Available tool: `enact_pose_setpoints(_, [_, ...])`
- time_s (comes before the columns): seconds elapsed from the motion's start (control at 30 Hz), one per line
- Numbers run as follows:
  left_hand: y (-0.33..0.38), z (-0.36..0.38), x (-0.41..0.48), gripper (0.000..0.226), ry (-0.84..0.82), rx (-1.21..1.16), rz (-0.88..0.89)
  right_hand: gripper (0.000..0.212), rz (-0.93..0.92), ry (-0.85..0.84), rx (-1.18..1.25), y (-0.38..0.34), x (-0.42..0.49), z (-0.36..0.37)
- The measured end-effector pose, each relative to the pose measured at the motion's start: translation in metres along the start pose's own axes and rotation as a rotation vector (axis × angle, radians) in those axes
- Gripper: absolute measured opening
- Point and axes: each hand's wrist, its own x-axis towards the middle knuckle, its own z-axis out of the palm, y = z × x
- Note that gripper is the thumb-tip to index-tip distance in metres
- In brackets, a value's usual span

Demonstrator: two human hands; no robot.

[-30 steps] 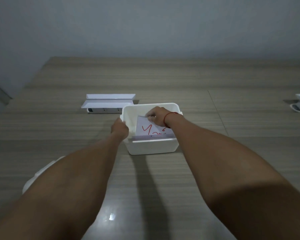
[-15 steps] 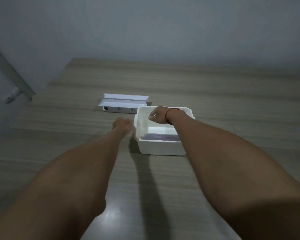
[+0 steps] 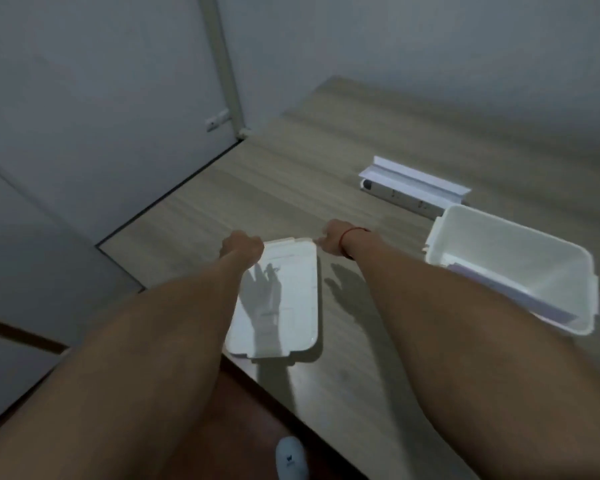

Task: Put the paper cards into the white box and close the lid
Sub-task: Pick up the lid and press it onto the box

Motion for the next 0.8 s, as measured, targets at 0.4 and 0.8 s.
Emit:
enact_pose_setpoints(0.4, [-0.078,0.061,0.022,0.105,-0.202,-0.357,-0.336,0.01,0.165,-0.081,0.329,0.004,0.024,0.08])
enact_pose_setpoints(0.8, [0.105,-0.104,-0.026,0.087,-0.19,-1.458,0.023,0.038,-0.08,0.447,1.723,-0.042,-0.018,-0.131])
